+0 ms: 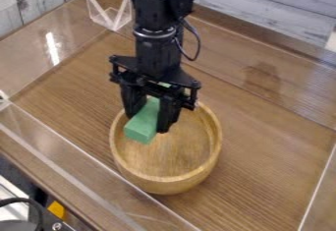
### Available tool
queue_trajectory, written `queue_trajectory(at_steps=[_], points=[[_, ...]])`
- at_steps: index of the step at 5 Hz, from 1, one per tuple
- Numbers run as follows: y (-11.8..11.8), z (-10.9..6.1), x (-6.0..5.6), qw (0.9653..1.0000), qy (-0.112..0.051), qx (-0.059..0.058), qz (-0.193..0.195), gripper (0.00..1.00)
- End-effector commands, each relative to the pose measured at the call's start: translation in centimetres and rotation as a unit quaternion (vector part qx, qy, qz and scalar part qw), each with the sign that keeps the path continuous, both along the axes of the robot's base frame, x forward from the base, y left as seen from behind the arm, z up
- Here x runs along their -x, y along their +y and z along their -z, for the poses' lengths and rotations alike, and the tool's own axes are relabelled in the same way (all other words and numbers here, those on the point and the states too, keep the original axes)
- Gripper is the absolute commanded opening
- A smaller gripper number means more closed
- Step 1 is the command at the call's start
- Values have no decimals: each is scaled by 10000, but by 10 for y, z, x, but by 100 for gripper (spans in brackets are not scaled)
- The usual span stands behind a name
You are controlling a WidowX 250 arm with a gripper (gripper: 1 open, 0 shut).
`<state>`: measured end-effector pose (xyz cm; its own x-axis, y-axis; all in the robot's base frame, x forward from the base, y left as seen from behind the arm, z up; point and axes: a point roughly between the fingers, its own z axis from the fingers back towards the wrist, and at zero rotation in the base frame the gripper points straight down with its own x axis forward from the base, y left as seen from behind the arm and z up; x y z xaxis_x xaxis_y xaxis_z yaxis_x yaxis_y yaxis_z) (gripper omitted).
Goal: Put the green block in the brown bowl
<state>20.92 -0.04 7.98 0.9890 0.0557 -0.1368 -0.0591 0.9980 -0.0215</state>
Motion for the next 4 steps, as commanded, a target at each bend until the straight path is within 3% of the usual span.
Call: queue_trajectory(at_steps=[1,3,4], points=[[-4,-16,-7,9997,-255,17,4,0],[-8,0,-7,9987,-246,33,-451,0],[-9,-4,-7,9992,-225,33,-321,0]])
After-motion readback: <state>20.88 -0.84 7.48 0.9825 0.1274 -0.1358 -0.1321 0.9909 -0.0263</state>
